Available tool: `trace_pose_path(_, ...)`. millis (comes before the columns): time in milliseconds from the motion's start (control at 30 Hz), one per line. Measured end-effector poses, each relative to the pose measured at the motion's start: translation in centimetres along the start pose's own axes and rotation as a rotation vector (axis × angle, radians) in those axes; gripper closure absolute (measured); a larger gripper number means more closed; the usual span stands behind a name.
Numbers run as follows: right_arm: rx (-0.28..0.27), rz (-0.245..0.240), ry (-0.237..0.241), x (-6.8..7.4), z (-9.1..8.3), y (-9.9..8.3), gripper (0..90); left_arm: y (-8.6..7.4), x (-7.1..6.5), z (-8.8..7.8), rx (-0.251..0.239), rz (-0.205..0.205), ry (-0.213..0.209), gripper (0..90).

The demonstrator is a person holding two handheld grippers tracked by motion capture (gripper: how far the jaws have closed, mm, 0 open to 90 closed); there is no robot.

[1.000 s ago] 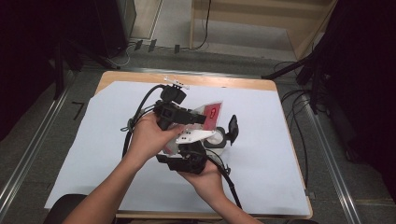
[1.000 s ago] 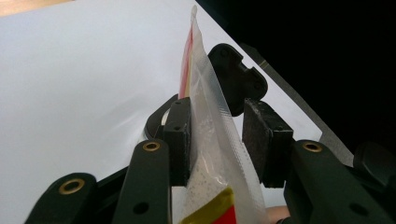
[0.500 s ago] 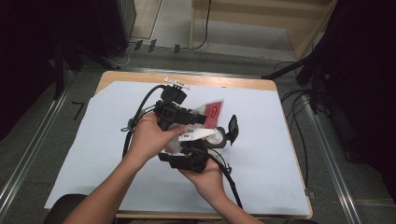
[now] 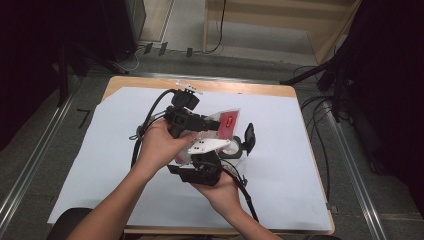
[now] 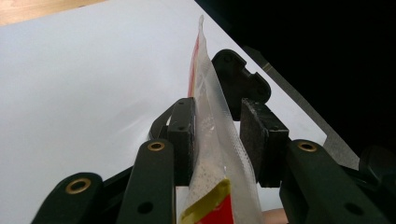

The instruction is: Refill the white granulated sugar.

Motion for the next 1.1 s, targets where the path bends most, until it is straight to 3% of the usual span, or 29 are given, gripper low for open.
trace_pose_path(400,0.007,0.012,0.005,-0.28,0.02,-0.01,63.5,0.27,0.42,0.41,0.028,0.001,-0.007,66.5)
trace_pose_path(1100,0.006,0.008,0.003,-0.32,0.02,-0.02,63.0,0.30,0.35,0.59,0.024,-0.003,-0.003,67.0)
Point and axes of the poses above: each handheld gripper's, and its own axes: z roughly forward along the jaws, y roughly out of its top, x roughly to its left, the point moved 2 cm from there along z, roughly forward along the jaws, and after that the axes turned 6 degrees about -x, right-handed, at the moved point
